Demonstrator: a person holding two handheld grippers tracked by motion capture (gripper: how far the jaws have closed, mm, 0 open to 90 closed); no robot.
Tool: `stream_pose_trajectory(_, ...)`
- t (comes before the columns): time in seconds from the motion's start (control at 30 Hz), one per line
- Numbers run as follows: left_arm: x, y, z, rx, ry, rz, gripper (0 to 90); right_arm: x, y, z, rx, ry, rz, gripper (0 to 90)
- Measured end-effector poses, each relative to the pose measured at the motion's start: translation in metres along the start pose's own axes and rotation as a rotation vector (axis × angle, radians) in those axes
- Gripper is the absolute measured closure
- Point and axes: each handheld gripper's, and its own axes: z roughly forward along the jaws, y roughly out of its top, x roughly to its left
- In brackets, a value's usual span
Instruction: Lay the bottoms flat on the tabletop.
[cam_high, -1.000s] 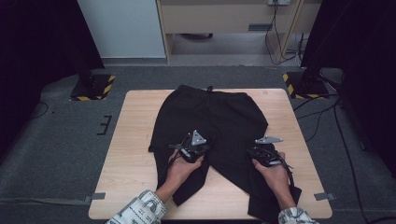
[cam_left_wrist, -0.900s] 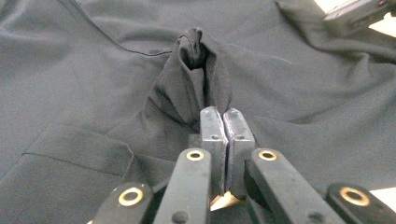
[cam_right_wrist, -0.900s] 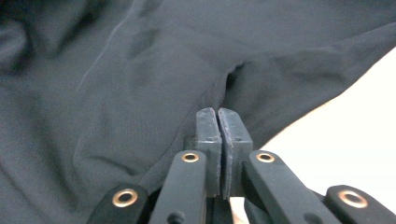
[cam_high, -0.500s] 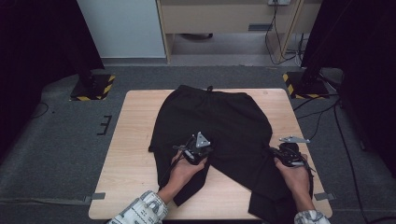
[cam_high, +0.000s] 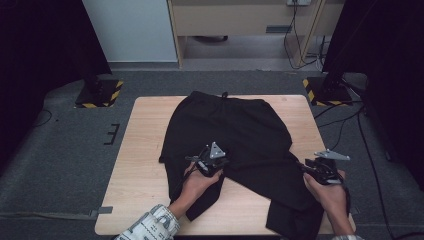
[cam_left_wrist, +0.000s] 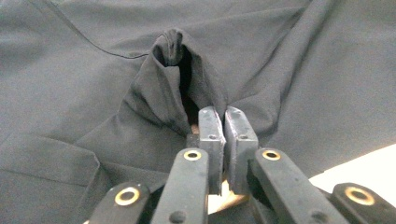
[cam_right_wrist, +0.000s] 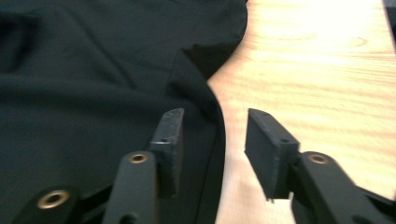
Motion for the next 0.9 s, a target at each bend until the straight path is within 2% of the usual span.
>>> stream_pose_trajectory(0.03, 0.0, -0.001, 0.0, 0.001, -0.006, 0.001, 85.0, 0.001, -0.008, -0.014, -0.012, 0.017, 0.003, 52.4)
stream_pose_trajectory(0.17, -0.003, -0.001, 0.0, 0.005, -0.011, 0.005, 85.5, 0.01, -0.022, -0.036, -0.019, 0.037, -0.022, 51.1)
stream_pose_trajectory(0.27, -0.005, -0.001, -0.001, -0.003, -0.014, 0.003, 85.5, 0.023, -0.03, -0.045, -0.018, 0.068, -0.054, 50.5)
stream_pose_trajectory(0.37, -0.005, -0.001, -0.002, -0.01, -0.014, -0.001, 85.8, 0.043, -0.034, -0.05, -0.023, 0.118, -0.096, 50.8)
stream_pose_trajectory(0.4, -0.004, -0.001, -0.002, -0.01, -0.014, -0.005, 86.0, 0.05, -0.034, -0.049, -0.027, 0.134, -0.103, 51.2)
stream_pose_trajectory(0.5, -0.003, -0.001, -0.001, -0.009, -0.016, -0.007, 86.4, 0.068, -0.036, -0.043, -0.015, 0.175, -0.166, 53.7)
stream_pose_trajectory(0.57, -0.003, -0.001, -0.001, -0.008, -0.016, -0.006, 86.4, 0.077, -0.04, -0.036, 0.011, 0.201, -0.199, 55.2)
stream_pose_trajectory(0.83, -0.002, -0.002, -0.001, -0.005, -0.017, -0.013, 86.6, 0.095, -0.051, -0.018, 0.093, 0.259, -0.263, 48.5)
stream_pose_trajectory(0.87, -0.002, -0.002, 0.0, -0.005, -0.017, -0.012, 86.6, 0.097, -0.053, -0.016, 0.102, 0.256, -0.283, 51.3)
stream_pose_trajectory(0.9, -0.002, -0.002, 0.0, -0.005, -0.018, -0.013, 86.7, 0.098, -0.054, -0.015, 0.117, 0.25, -0.297, 58.7)
